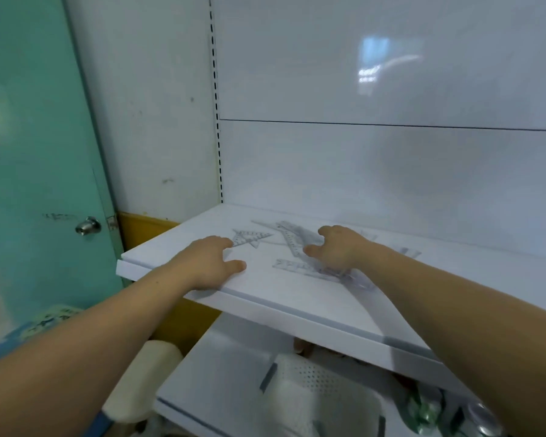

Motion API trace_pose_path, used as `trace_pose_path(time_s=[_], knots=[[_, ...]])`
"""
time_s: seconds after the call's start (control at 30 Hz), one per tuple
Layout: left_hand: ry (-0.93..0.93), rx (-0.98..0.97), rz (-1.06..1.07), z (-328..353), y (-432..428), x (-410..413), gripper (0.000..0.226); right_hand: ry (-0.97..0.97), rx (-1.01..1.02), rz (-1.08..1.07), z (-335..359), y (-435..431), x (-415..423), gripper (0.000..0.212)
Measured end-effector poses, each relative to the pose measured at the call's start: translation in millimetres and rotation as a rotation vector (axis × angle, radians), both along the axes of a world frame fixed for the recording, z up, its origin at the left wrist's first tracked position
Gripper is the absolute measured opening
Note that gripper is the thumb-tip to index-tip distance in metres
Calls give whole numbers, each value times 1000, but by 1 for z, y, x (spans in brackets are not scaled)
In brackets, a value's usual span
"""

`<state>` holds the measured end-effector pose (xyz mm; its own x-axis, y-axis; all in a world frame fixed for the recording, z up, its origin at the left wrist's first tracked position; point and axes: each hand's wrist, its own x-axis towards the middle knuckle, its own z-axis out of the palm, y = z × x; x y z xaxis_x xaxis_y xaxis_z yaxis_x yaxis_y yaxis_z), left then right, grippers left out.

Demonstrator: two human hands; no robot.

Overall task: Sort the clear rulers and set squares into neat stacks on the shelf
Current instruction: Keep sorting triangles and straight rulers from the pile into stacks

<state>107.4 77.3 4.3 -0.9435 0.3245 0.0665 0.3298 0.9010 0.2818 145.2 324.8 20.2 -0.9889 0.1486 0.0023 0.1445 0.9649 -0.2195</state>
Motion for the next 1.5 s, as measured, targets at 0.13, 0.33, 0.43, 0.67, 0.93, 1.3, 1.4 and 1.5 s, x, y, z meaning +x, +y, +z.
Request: trace_pose_path(time_s=[0.13,0.33,0.43,0.67,0.93,1.3,1.4,1.5], knots=[[11,7,26,-4,13,-33,67,-37,-12,-29,-4,4,-33,79],[12,-199,106,-8,29,-82,74,-52,-53,37,1,0,-75,73],[-36,-178,110,-5,30,-100,65,-23,-156,47,2,-1,-84,73],[-91,158,86,-14,24,-119,40,162,-296,5,-3,2,-86,43],[-44,712,-36,-25,23,-114,14,396,-598,-108,12,0,-74,8],[-98,934,-79,-19,20,-110,36,470,-1300,-169,7,-14,-61,21],[-80,933,-84,-20,20,-111,39,504,-1265,-190,5,-15,-64,21],[-89,910,-74,-20,20,-112,38,564,-1305,-210,2,-16,-66,19]])
